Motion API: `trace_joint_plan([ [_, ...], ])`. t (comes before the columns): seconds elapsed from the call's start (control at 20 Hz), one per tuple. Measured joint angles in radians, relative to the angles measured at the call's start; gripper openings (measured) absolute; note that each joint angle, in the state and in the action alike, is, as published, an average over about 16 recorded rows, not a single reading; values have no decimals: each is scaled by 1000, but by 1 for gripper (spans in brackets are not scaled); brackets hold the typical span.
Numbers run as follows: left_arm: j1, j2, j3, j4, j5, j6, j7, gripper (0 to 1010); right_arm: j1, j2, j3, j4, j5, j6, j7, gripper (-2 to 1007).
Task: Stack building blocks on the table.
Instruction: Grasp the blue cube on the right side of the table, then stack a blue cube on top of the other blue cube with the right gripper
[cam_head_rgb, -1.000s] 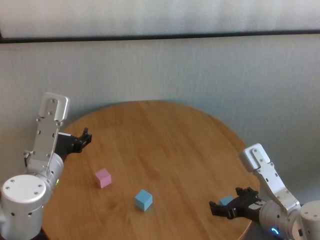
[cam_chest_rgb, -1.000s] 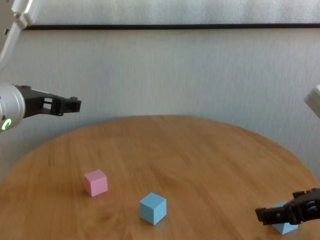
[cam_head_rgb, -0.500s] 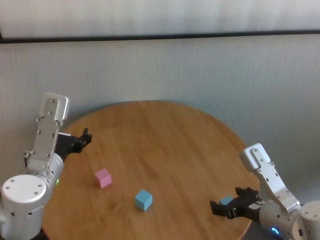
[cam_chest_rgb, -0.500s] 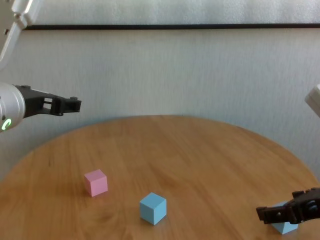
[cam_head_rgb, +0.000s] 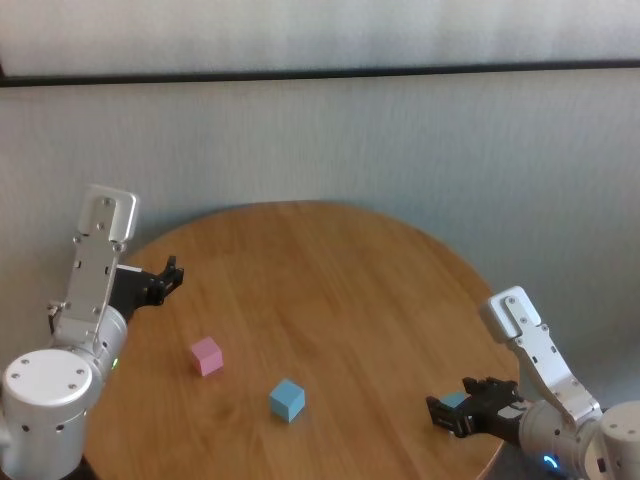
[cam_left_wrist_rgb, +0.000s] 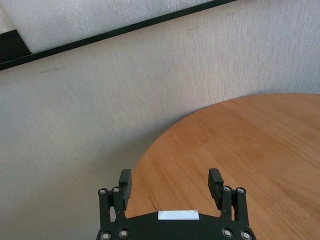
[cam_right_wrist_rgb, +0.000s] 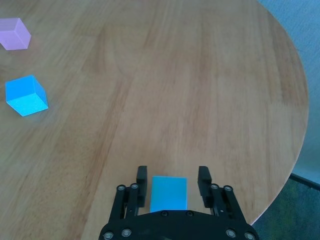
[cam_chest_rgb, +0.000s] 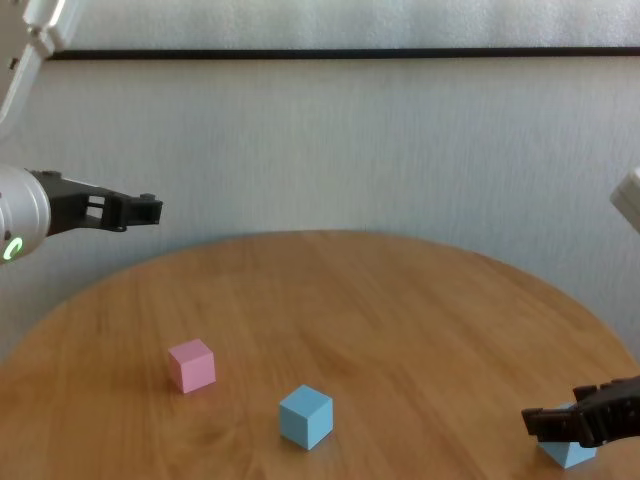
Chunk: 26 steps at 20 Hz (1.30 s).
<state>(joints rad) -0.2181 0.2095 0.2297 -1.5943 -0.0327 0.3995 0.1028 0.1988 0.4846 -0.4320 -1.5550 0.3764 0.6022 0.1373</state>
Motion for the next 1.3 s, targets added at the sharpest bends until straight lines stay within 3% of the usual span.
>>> trace_joint_plan([
  [0.35, 0, 0, 0, 0, 0, 0, 0, 1000, 0, 1, 0, -1, 1, 0, -1, 474],
  [0.7, 0, 0, 0, 0, 0, 0, 0, 1000, 0, -1, 0, -3, -3, -21, 8, 377],
  [1.0, 0, 0, 0, 0, 0, 0, 0, 1000, 11, -8, -3, 4, -20, -77, 35, 370],
  [1.3, 0, 0, 0, 0, 0, 0, 0, 1000, 38, -23, -22, 28, -47, -157, 93, 370],
])
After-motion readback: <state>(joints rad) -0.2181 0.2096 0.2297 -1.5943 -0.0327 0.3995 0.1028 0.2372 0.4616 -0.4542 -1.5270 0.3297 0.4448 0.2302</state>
